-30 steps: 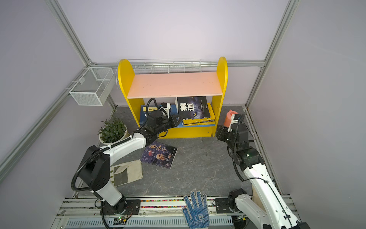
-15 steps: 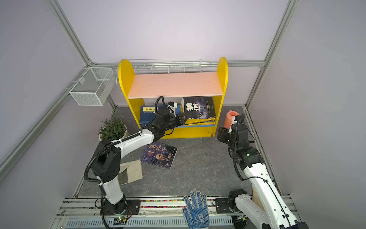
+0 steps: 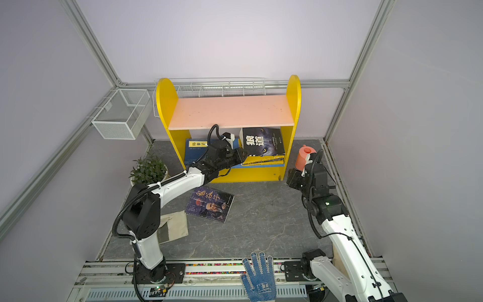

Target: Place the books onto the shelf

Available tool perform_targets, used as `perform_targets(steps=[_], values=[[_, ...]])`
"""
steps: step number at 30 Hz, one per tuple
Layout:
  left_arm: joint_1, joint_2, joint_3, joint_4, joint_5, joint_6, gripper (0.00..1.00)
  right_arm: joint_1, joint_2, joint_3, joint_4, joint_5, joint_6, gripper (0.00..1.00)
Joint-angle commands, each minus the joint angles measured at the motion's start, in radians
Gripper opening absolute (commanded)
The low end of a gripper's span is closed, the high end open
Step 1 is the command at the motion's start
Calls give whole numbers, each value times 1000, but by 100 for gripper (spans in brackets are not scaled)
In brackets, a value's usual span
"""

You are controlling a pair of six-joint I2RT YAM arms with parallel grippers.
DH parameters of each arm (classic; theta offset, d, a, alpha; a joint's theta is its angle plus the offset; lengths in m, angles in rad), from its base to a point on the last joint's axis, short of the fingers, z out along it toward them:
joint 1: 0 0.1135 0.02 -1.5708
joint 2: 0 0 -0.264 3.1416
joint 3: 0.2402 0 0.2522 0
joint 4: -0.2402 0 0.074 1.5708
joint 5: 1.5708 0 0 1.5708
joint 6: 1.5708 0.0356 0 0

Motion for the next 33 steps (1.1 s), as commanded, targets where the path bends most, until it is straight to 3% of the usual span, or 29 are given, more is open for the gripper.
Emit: perform_targets(steps=[1,7,9,16,18,22,25,33], values=[[-51,0,53,-56,-20,55,9,-7,-10,-18,-9,-11,-6,58],[-55,-13,55,-105,-52,49,6,-9,-21,-24,-15,-9,0,58],[-55,-16,47,-109,-49,38,0,-9,-25,-26,-15,-5,2,58],[-57,-22,34,-138,-57,29,6,-9,-24,-27,-15,-6,12,58],[-56,-24,45,-164,-67,30,15,-9,-22,-27,-15,-9,14,58],[-60,-51,54,-232,-145,34,53,-9,-25,-32,-15,-2,22,58],[-60,-68,67,-276,-203,51,70,-10,-27,-35,-12,1,24,58],[-60,-75,179,-403,-313,112,88,-11,-20,-22,-18,-2,16,58]])
